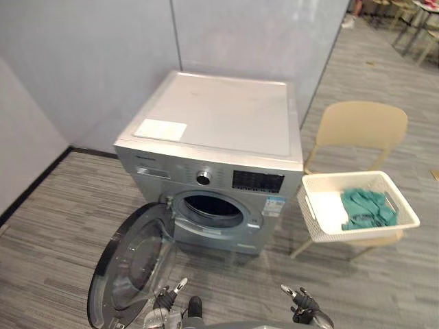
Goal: Pick up the laundry basket with both hands and put the clothes into the washing machine.
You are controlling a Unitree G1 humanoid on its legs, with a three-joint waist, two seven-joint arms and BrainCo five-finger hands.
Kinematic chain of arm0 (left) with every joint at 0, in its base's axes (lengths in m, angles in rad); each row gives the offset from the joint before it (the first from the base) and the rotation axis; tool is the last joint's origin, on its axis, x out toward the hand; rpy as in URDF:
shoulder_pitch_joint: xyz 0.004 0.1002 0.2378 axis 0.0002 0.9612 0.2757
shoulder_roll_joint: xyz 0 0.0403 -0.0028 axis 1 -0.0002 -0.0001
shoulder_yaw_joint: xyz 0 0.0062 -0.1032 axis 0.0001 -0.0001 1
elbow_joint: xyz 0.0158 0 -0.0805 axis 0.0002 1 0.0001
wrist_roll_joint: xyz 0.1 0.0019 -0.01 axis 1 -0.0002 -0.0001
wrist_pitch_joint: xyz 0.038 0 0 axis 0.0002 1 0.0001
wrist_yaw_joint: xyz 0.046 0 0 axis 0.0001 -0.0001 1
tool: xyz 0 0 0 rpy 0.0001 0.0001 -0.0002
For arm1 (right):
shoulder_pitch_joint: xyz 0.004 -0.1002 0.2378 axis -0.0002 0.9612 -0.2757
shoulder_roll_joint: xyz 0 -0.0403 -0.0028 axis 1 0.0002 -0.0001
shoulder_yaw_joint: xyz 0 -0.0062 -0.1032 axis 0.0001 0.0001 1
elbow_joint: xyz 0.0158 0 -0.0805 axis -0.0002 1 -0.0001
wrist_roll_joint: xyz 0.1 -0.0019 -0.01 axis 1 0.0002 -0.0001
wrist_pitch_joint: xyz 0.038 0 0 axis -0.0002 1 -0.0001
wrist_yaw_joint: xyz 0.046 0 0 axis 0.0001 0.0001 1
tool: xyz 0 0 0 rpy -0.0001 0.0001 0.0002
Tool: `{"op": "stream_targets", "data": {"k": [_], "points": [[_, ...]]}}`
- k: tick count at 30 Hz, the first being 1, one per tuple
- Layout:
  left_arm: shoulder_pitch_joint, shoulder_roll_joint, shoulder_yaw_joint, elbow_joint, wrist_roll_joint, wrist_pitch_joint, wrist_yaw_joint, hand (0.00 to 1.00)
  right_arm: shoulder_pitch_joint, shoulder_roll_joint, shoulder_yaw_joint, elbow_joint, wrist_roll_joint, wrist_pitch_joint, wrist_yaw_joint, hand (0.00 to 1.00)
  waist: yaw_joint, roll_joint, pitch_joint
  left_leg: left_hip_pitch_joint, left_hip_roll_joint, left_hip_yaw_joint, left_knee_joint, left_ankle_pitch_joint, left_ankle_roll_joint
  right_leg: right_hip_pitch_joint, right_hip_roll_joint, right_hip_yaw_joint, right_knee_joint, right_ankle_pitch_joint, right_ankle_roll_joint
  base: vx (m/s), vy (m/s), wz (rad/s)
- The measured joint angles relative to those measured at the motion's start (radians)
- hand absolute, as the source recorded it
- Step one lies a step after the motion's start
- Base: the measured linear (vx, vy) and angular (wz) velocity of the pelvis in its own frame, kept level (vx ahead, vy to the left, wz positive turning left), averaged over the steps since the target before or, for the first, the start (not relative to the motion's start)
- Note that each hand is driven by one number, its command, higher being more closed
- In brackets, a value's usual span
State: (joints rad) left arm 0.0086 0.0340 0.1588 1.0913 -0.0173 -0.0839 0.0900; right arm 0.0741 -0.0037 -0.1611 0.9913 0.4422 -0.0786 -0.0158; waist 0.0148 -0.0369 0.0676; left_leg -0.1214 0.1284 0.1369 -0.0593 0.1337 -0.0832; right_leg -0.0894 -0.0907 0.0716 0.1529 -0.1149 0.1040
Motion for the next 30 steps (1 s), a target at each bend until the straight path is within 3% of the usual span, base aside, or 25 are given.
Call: {"op": "stream_targets", "data": {"k": [1,2,4,5,8,10,11,12,14,16,18,19,20,22,23,24,25,26,27,30], "points": [[-0.008,0.008,0.001,0.001,0.003,0.000,0.001,0.00,0.000,0.008,-0.002,-0.012,0.001,-0.001,0.000,0.00,0.002,-0.007,0.009,-0.009,0.000,0.025,0.026,-0.019,0.001,-0.016,-0.002,0.028,-0.005,0.011,-0.013,-0.09,0.091,-1.79],[-0.013,0.017,0.009,0.009,0.005,0.000,0.005,0.00,0.012,0.015,-0.009,-0.032,0.001,-0.006,0.001,0.00,0.006,-0.007,0.038,0.006,0.042,0.128,0.046,-0.045,0.015,-0.031,-0.031,-0.033,-0.009,0.007,-0.071,-0.05,0.041,-1.77],[-0.011,0.030,0.013,0.009,0.009,0.002,0.005,0.00,0.014,0.018,-0.021,-0.028,-0.002,-0.009,0.001,0.00,0.000,-0.019,0.044,0.028,0.051,0.181,0.046,-0.051,0.021,-0.060,-0.071,-0.126,0.049,0.018,-0.090,0.00,-0.003,-1.51],[-0.021,0.042,0.037,0.011,0.009,0.012,0.005,0.00,0.043,0.025,-0.065,0.010,-0.009,-0.006,0.001,0.00,0.004,-0.054,0.041,0.051,0.058,0.243,0.092,-0.087,0.015,-0.051,-0.099,-0.162,0.062,0.057,-0.081,0.04,-0.040,-1.02],[-0.031,0.036,0.046,0.018,-0.011,0.014,0.003,0.00,0.073,0.024,-0.146,0.046,-0.017,0.010,-0.001,0.00,-0.004,-0.040,0.038,0.057,0.086,0.279,0.130,-0.111,0.004,-0.065,-0.094,-0.163,0.080,0.041,-0.080,0.02,-0.076,-0.56],[-0.026,0.029,0.046,0.019,-0.012,0.014,0.001,0.00,0.078,-0.006,-0.206,0.089,-0.060,0.021,-0.001,0.00,-0.002,-0.022,0.038,0.071,0.102,0.304,0.140,-0.119,-0.017,-0.093,-0.151,-0.287,0.175,0.007,-0.093,0.04,-0.101,-0.41],[-0.025,0.030,0.044,0.020,-0.012,0.015,0.000,0.00,0.083,-0.009,-0.218,0.104,-0.063,0.024,-0.001,0.00,-0.007,-0.021,0.038,0.071,0.107,0.298,0.143,-0.123,-0.028,-0.094,-0.152,-0.296,0.191,-0.004,-0.076,0.04,-0.190,0.15],[-0.022,0.028,0.036,0.022,-0.012,0.015,-0.002,0.00,0.096,-0.013,-0.247,0.142,-0.068,0.035,-0.001,0.00,-0.019,-0.009,0.027,0.069,0.114,0.262,0.132,-0.114,-0.053,-0.094,-0.148,-0.318,0.218,-0.033,-0.022,0.03,-0.181,0.40],[-0.005,0.017,0.027,0.026,-0.012,0.015,-0.003,0.00,0.110,-0.025,-0.268,0.159,-0.068,0.041,0.002,0.00,-0.025,0.012,0.010,0.071,0.120,0.236,0.103,-0.102,-0.073,-0.099,-0.127,-0.329,0.219,-0.055,0.011,0.07,-0.134,0.13],[0.014,0.024,0.031,0.060,-0.011,0.022,-0.003,0.00,0.096,-0.047,-0.268,0.168,-0.069,0.047,0.006,0.00,-0.022,0.043,-0.008,0.081,0.151,0.217,0.078,-0.105,-0.089,-0.105,-0.085,-0.331,0.242,-0.077,-0.003,0.14,-0.162,-0.19],[0.020,0.039,0.045,0.070,-0.011,0.031,0.000,0.00,0.076,-0.057,-0.241,0.163,-0.069,0.046,0.005,0.00,-0.026,0.054,-0.012,0.084,0.193,0.207,0.103,-0.112,-0.107,-0.103,-0.049,-0.346,0.262,-0.098,-0.031,0.12,-0.225,-0.05],[0.022,0.042,0.051,0.069,-0.013,0.031,0.001,0.00,0.075,-0.068,-0.217,0.158,-0.063,0.045,0.007,0.00,-0.027,0.054,-0.014,0.085,0.211,0.206,0.119,-0.111,-0.106,-0.098,-0.031,-0.348,0.265,-0.110,-0.039,0.17,-0.253,-0.15],[0.024,0.053,0.069,0.068,-0.021,0.031,0.003,0.00,0.062,-0.071,-0.175,0.139,-0.050,0.043,0.010,0.00,-0.021,0.036,-0.006,0.078,0.242,0.197,0.180,-0.103,-0.106,-0.084,-0.009,-0.339,0.266,-0.127,-0.058,0.15,-0.241,-0.24],[0.030,0.079,0.088,0.050,-0.048,0.031,0.004,0.00,0.038,-0.057,-0.150,0.110,-0.038,0.032,0.011,0.00,-0.025,0.002,-0.013,0.009,0.281,0.156,0.333,-0.082,-0.027,-0.068,0.023,-0.332,0.254,-0.134,-0.077,0.16,-0.320,-0.26],[0.027,0.086,0.089,0.036,-0.058,0.028,0.005,0.00,0.027,-0.058,-0.133,0.075,-0.021,0.015,0.011,0.00,-0.018,-0.021,-0.013,-0.066,0.289,0.086,0.479,-0.105,0.071,-0.030,0.033,-0.324,0.228,-0.129,-0.094,0.17,-0.243,-0.41],[0.009,0.065,0.088,0.030,-0.067,0.025,0.006,0.00,0.010,-0.072,-0.123,0.049,-0.010,-0.005,0.011,0.00,0.006,-0.016,-0.001,-0.103,0.234,-0.020,0.603,-0.174,0.031,0.002,0.041,-0.302,0.199,-0.121,-0.107,0.17,-0.168,-0.56],[0.012,0.045,0.087,0.017,-0.074,0.022,0.006,0.00,-0.003,-0.088,-0.116,0.044,-0.008,-0.013,0.010,0.00,0.011,-0.012,0.005,-0.115,0.187,-0.061,0.641,-0.214,0.013,0.013,0.043,-0.286,0.187,-0.116,-0.115,0.14,-0.048,-0.70],[0.013,0.019,0.082,0.004,-0.088,0.010,0.004,0.00,-0.029,-0.115,-0.113,0.043,-0.003,-0.024,0.010,0.00,0.018,0.018,0.018,-0.131,0.085,-0.115,0.676,-0.281,-0.014,0.045,0.047,-0.266,0.156,-0.110,-0.124,0.13,0.026,-0.65],[0.017,-0.004,0.074,0.001,-0.091,0.007,0.003,0.00,-0.046,-0.138,-0.113,0.043,-0.003,-0.029,0.010,0.00,0.023,0.046,0.026,-0.131,-0.012,-0.134,0.644,-0.313,-0.020,0.067,0.047,-0.248,0.139,-0.110,-0.124,0.14,0.047,-0.54],[0.041,-0.014,0.088,0.000,-0.100,0.001,-0.002,0.00,-0.050,-0.131,-0.092,0.043,-0.013,-0.023,0.010,0.00,0.042,0.071,0.024,-0.142,-0.139,-0.144,0.471,-0.334,0.014,0.090,0.064,-0.224,0.094,-0.111,-0.122,0.21,0.060,-0.29]]}}
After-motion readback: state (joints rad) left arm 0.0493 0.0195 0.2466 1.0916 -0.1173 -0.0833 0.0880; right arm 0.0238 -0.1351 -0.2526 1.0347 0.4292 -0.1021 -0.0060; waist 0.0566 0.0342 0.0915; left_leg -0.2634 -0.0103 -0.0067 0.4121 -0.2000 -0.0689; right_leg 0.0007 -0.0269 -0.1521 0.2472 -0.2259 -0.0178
